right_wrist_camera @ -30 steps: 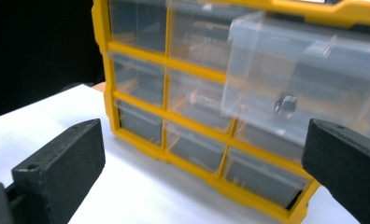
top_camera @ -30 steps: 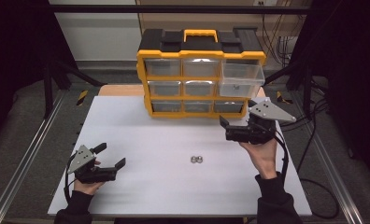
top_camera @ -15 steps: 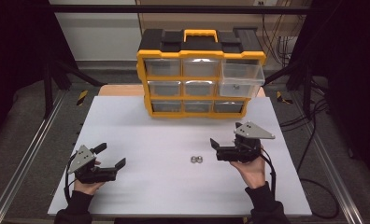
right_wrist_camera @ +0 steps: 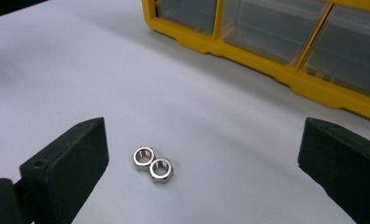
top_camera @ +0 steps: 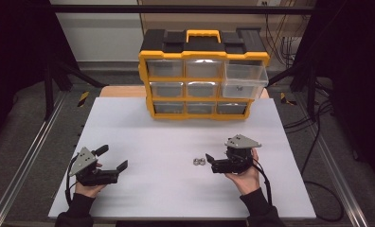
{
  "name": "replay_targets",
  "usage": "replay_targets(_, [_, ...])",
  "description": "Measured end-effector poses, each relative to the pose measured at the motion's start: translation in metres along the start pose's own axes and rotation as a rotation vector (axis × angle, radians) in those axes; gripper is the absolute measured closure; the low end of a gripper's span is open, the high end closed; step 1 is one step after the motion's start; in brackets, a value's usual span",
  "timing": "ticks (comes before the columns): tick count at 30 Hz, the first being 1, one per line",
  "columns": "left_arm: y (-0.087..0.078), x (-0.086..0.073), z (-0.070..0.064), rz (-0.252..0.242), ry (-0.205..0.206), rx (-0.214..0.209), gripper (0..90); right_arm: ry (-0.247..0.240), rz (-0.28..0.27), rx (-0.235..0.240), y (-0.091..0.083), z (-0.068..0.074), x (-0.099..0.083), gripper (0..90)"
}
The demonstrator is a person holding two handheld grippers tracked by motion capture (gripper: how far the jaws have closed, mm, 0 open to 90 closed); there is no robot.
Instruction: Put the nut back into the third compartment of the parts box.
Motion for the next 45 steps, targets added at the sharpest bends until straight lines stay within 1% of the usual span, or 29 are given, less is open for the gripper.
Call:
replay_targets(2, [0.000, 0.000, 0.000, 0.000, -0.001, 0.000, 3.2, -0.002, 0.007, 0.004, 0.002, 0.001, -0.003, 3.3])
replay_targets(3, [0.000, 0.000, 0.000, 0.000, 0.000, 0.000, 3.2, -0.004, 0.030, 0.010, 0.008, 0.003, -0.008, 3.7])
replay_targets(4, [0.000, 0.000, 0.000, 0.000, 0.000, 0.000, 3.2, -0.004, 0.030, 0.010, 0.008, 0.003, -0.008, 3.7])
replay_targets(5, [0.000, 0.000, 0.000, 0.000, 0.000, 0.000, 3.2, -0.011, 0.053, 0.015, 0.014, 0.005, -0.014, 4.8])
replay_targets(9, [0.000, 0.000, 0.000, 0.002, 0.000, -0.001, 3.2, -0.015, 0.105, 0.025, 0.026, 0.007, -0.024, 7.4])
replay_targets(10, [0.000, 0.000, 0.000, 0.002, 0.000, -0.001, 3.2, -0.015, 0.105, 0.025, 0.026, 0.007, -0.024, 7.4])
replay_targets(11, [0.000, 0.000, 0.000, 0.003, 0.001, -0.002, 3.2, -0.017, 0.128, 0.028, 0.032, 0.007, -0.029, 9.6])
replay_targets(12, [0.000, 0.000, 0.000, 0.003, 0.002, -0.001, 3.2, -0.017, 0.137, 0.027, 0.034, 0.007, -0.031, 10.6])
replay_targets(13, [0.000, 0.000, 0.000, 0.003, 0.002, -0.001, 3.2, -0.017, 0.137, 0.027, 0.034, 0.007, -0.031, 10.6])
replay_targets(14, [0.001, 0.000, 0.000, 0.003, 0.004, -0.002, 3.2, -0.024, 0.152, 0.029, 0.039, 0.008, -0.034, 13.2])
replay_targets(16, [0.001, -0.001, 0.000, 0.003, 0.004, -0.002, 3.2, -0.029, 0.158, 0.029, 0.041, 0.008, -0.036, 14.0])
replay_targets(17, [0.001, -0.001, 0.000, 0.003, 0.004, -0.002, 3.2, -0.031, 0.176, 0.035, 0.045, 0.009, -0.039, 16.0])
replay_targets(18, [0.001, -0.001, 0.000, 0.003, 0.004, -0.002, 3.2, -0.031, 0.176, 0.035, 0.045, 0.009, -0.039, 16.0])
replay_targets(19, [0.001, -0.001, 0.000, 0.003, 0.005, -0.002, 3.2, -0.035, 0.187, 0.040, 0.048, 0.010, -0.042, 18.3])
replay_targets(25, [0.001, -0.001, 0.000, 0.003, 0.004, -0.003, 3.2, -0.038, 0.192, 0.059, 0.052, 0.011, -0.044, 24.9])
replay_targets(26, [0.001, -0.001, 0.000, 0.004, 0.004, -0.003, 3.2, -0.036, 0.201, 0.071, 0.053, 0.012, -0.046, 28.8])
replay_targets(27, [0.001, -0.001, 0.000, 0.004, 0.004, -0.003, 3.2, -0.036, 0.201, 0.071, 0.053, 0.012, -0.046, 28.8])
replay_targets(28, [0.001, -0.001, 0.000, 0.005, 0.005, -0.003, 3.2, -0.039, 0.202, 0.077, 0.054, 0.012, -0.046, 31.6])
replay_targets(29, [0.001, -0.001, 0.000, 0.005, 0.005, -0.004, 3.2, -0.043, 0.210, 0.083, 0.055, 0.012, -0.048, 36.5])
replay_targets(30, [0.001, -0.001, 0.000, 0.005, 0.006, -0.004, 3.2, -0.045, 0.216, 0.093, 0.056, 0.012, -0.049, 38.1])
replay_targets(31, [0.001, -0.001, 0.000, 0.005, 0.006, -0.004, 3.2, -0.045, 0.216, 0.093, 0.056, 0.012, -0.049, 38.1])
replay_targets(34, [0.001, -0.001, 0.000, 0.005, 0.004, -0.004, 3.2, -0.053, 0.225, 0.119, 0.058, 0.013, -0.051, 45.1])
replay_targets(35, [0.001, -0.001, 0.000, 0.006, 0.005, -0.005, 3.2, -0.053, 0.225, 0.119, 0.058, 0.013, -0.051, 45.1])
replay_targets(38, [0.001, -0.001, 0.000, 0.006, 0.006, -0.006, 3.2, -0.050, 0.229, 0.127, 0.059, 0.014, -0.051, 52.1])
replay_targets(39, [0.001, -0.001, 0.000, 0.006, 0.006, -0.006, 3.2, -0.041, 0.229, 0.139, 0.059, 0.013, -0.052, 55.2])
replay_targets(40, [0.001, -0.001, 0.000, 0.006, 0.006, -0.006, 3.2, -0.041, 0.229, 0.139, 0.059, 0.013, -0.052, 55.2])
replay_targets(41, [0.001, -0.001, 0.000, 0.006, 0.005, -0.006, 3.2, -0.025, 0.231, 0.153, 0.059, 0.012, -0.052, 58.7])
replay_targets(45, [0.001, -0.001, 0.000, 0.007, 0.007, -0.007, 3.3, -0.023, 0.230, 0.164, 0.059, 0.011, -0.052, 61.4])
Point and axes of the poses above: each handheld gripper's, and its own axes: y roughly forward along the jaws, x roughly out of its top, z roughly to its left, the point moved 3 cm from there along y, roughly forward along the jaws, and after that the axes turned 11 degrees about -z, right-handed, at the moved point
